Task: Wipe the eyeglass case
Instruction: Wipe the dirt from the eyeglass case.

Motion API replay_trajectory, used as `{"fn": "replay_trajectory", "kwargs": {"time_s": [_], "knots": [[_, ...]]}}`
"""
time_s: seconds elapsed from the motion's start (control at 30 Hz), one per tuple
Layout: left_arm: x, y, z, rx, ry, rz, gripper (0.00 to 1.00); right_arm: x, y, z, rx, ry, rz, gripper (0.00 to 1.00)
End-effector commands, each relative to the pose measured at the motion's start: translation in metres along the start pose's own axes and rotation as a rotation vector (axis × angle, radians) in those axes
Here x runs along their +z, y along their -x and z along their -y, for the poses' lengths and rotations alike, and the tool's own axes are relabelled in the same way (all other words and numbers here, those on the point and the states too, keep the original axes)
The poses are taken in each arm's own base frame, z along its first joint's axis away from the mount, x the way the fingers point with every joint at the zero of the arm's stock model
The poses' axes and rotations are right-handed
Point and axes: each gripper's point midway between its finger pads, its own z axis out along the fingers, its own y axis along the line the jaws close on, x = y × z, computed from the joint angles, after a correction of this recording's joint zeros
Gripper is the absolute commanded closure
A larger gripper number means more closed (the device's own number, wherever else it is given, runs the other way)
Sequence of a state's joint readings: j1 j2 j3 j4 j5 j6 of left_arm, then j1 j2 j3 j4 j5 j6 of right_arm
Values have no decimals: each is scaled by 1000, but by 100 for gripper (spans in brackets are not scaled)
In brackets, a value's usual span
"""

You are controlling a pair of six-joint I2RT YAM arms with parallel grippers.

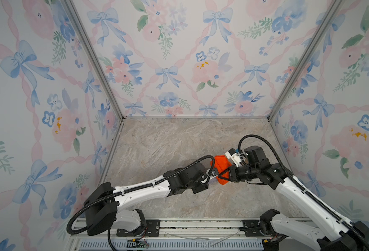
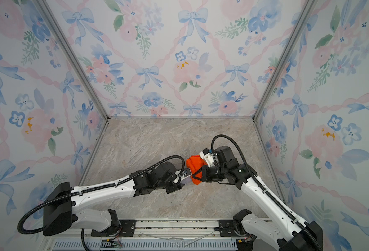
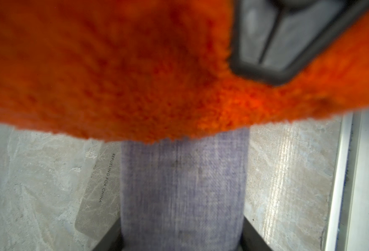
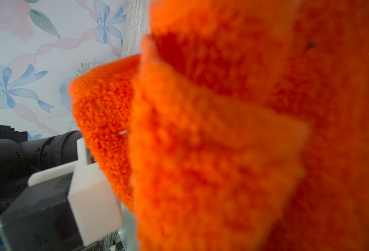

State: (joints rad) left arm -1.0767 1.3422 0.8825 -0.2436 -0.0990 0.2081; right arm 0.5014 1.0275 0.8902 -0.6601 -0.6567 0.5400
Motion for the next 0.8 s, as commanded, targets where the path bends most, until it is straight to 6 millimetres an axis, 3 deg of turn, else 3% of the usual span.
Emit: {"fn": "replay_trajectory", "kwargs": {"time_s": [0.0,0.23,0.3,0.53,0.6,0.77], "knots": [[-26,65,-1,27,10,243,66,-3,11,4,-19,-34,-4,100],[-32,86,-8,6,46,335,66,47,0,-28,63,197,-72,100],[-33,88,-8,5,50,343,65,44,2,-25,61,194,-59,100],[-35,84,-12,6,75,335,65,-8,19,-1,70,174,-3,100],[-36,85,-14,-5,85,344,65,-5,20,-2,80,197,-5,100],[-38,89,-17,-19,98,362,66,36,4,-18,105,274,-61,100]]}}
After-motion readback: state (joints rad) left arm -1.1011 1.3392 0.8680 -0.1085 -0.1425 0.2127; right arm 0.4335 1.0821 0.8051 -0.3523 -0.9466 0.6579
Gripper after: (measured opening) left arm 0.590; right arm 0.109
